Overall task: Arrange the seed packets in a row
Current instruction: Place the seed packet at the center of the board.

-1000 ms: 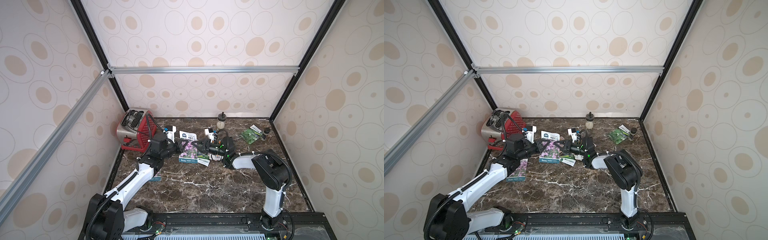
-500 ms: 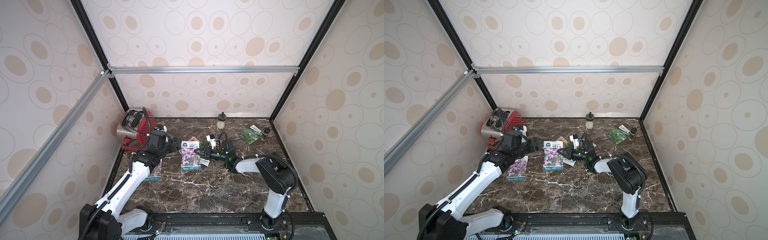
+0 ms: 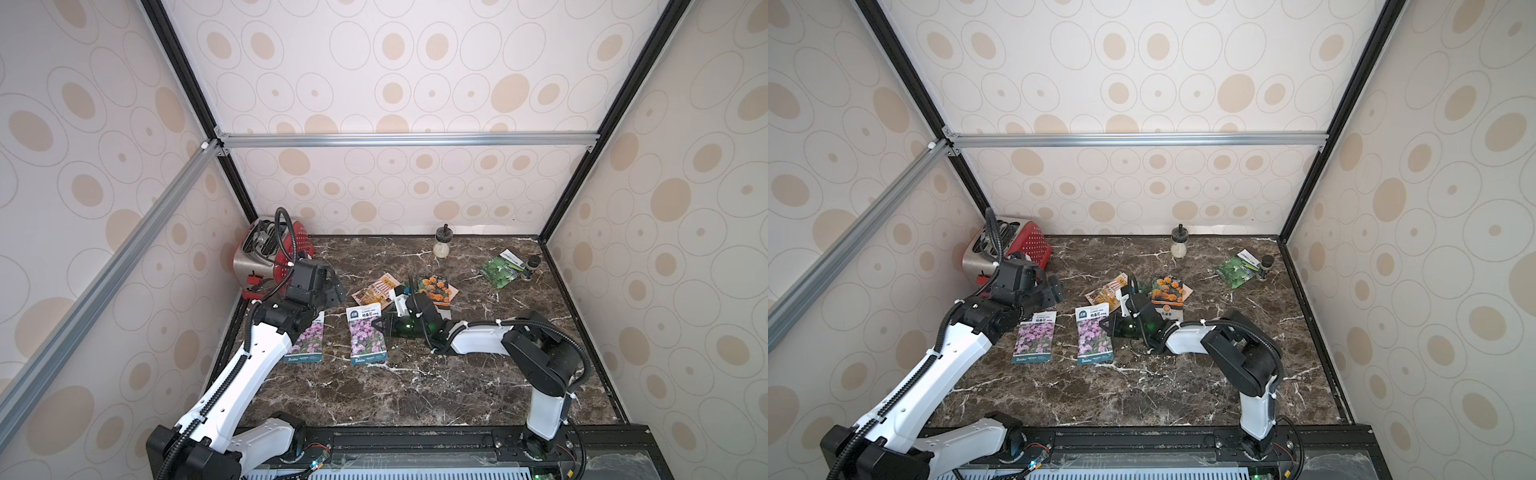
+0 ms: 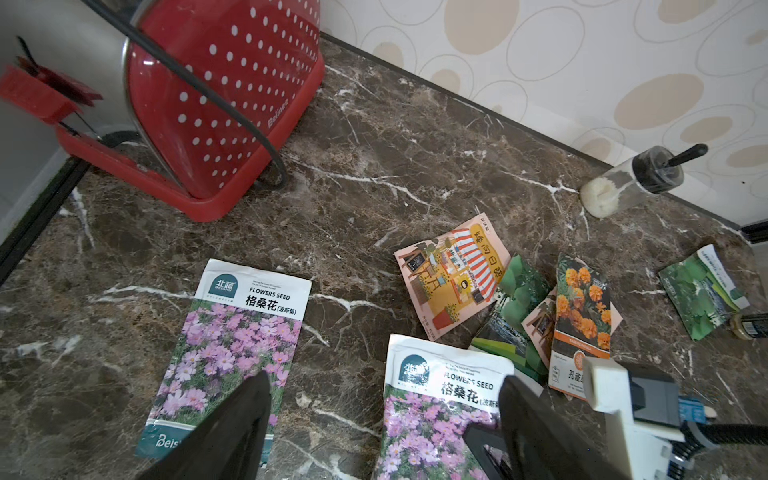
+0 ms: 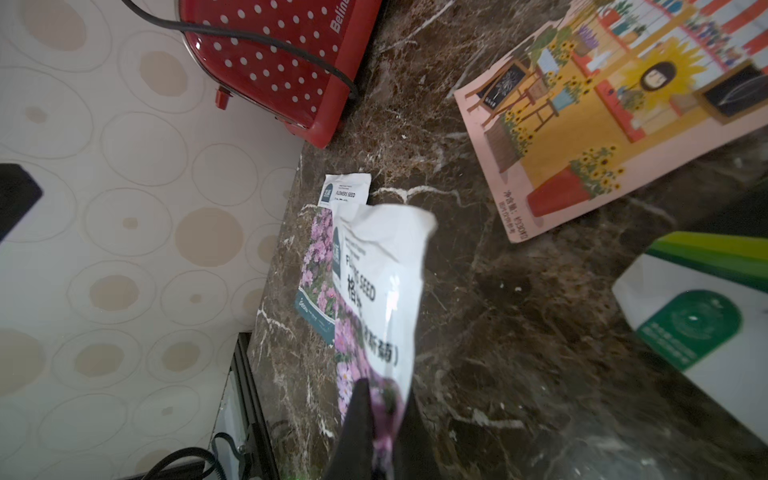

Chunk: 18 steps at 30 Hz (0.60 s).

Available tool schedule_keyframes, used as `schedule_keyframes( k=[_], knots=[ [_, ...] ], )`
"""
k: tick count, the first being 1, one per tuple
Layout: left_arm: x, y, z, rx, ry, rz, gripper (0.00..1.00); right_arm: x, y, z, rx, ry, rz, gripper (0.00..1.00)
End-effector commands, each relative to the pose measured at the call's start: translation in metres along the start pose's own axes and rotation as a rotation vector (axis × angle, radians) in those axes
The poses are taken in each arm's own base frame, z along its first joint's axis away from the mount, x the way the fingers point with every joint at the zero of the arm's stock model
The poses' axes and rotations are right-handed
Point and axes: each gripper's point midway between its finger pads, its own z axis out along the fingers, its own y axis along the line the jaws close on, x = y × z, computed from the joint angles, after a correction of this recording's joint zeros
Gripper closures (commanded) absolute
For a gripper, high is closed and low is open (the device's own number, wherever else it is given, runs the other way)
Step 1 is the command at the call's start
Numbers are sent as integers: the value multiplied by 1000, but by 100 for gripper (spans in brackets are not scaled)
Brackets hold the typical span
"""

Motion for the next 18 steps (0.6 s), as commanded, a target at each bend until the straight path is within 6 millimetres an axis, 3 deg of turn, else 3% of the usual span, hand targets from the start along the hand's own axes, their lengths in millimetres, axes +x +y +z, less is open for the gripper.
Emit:
schedule_keyframes(
  k=[1, 10, 18],
  knots=[
    [12, 20, -1, -75, 24, -28, 13, 2, -22, 21, 158, -32, 9, 100],
    [29, 33, 0, -84, 41, -44, 13, 2, -28, 57, 255, -76, 85, 98],
    [35, 41, -2, -81, 46, -42, 13, 17, -25, 83, 284, -6, 70, 93]
  ],
)
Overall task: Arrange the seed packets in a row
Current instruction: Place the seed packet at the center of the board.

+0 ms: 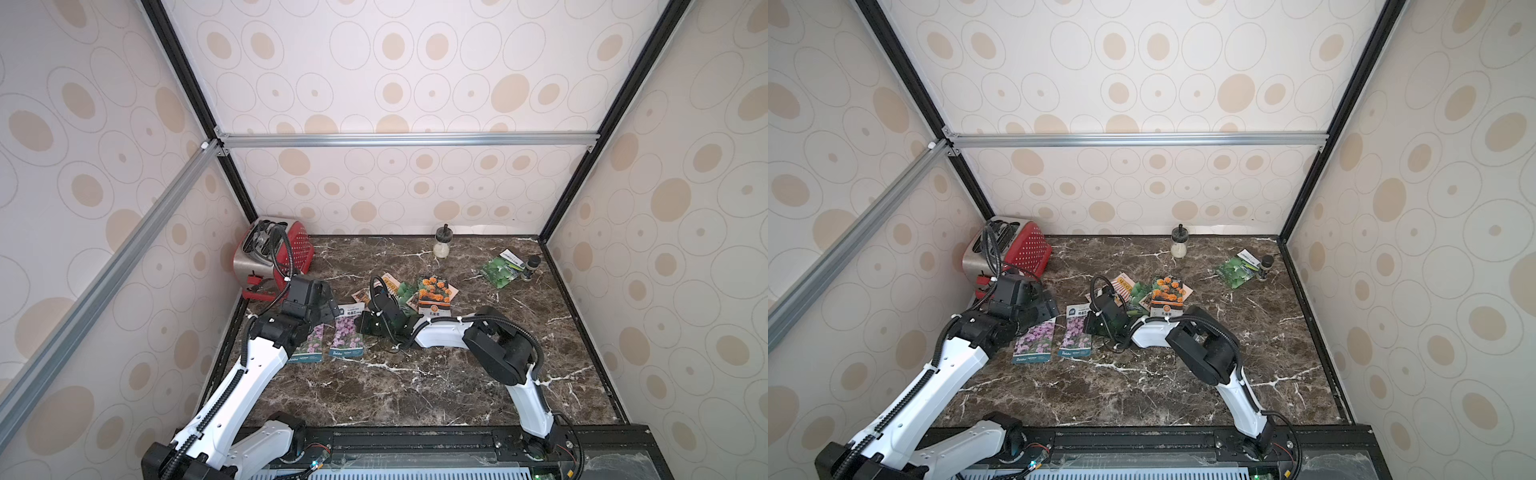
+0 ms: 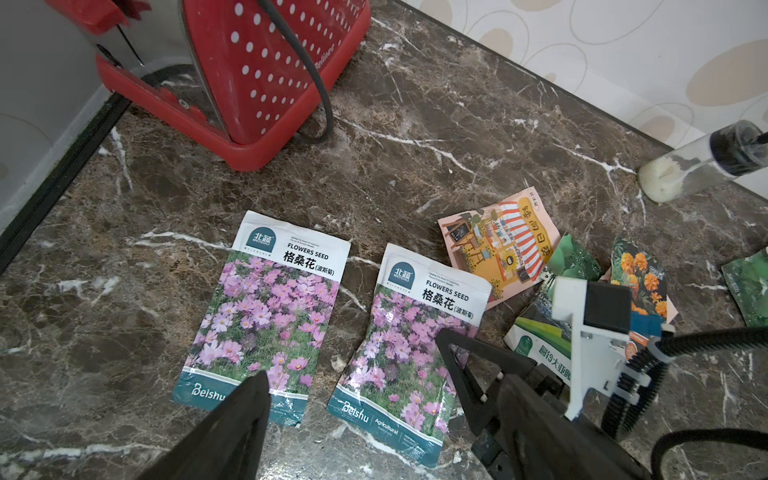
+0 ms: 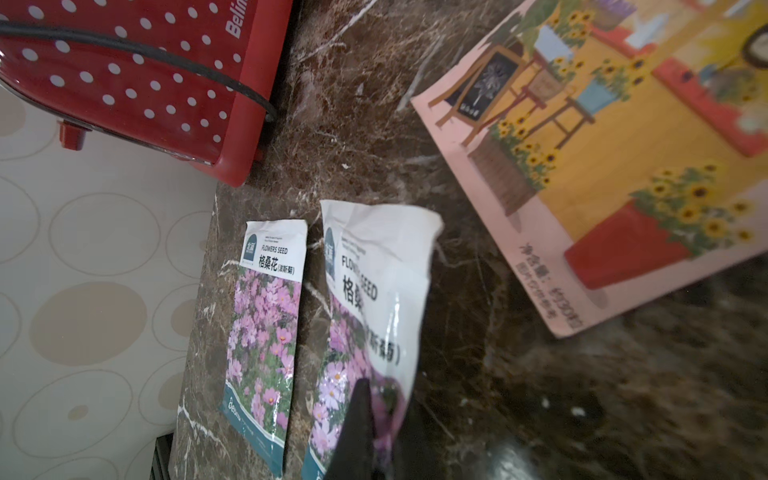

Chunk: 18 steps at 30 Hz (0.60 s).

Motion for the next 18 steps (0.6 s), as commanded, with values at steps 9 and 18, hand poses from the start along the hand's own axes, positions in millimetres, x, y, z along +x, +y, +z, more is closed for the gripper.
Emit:
schedule_keyframes(
  k=[9, 18],
  knots=[
    [3, 9, -1, -13, 6, -9, 12, 26, -19, 11, 119, 101, -46, 72],
    [-6, 9, -5, -28, -11, -7, 12, 16, -18, -3, 104, 56, -69, 42]
  ],
)
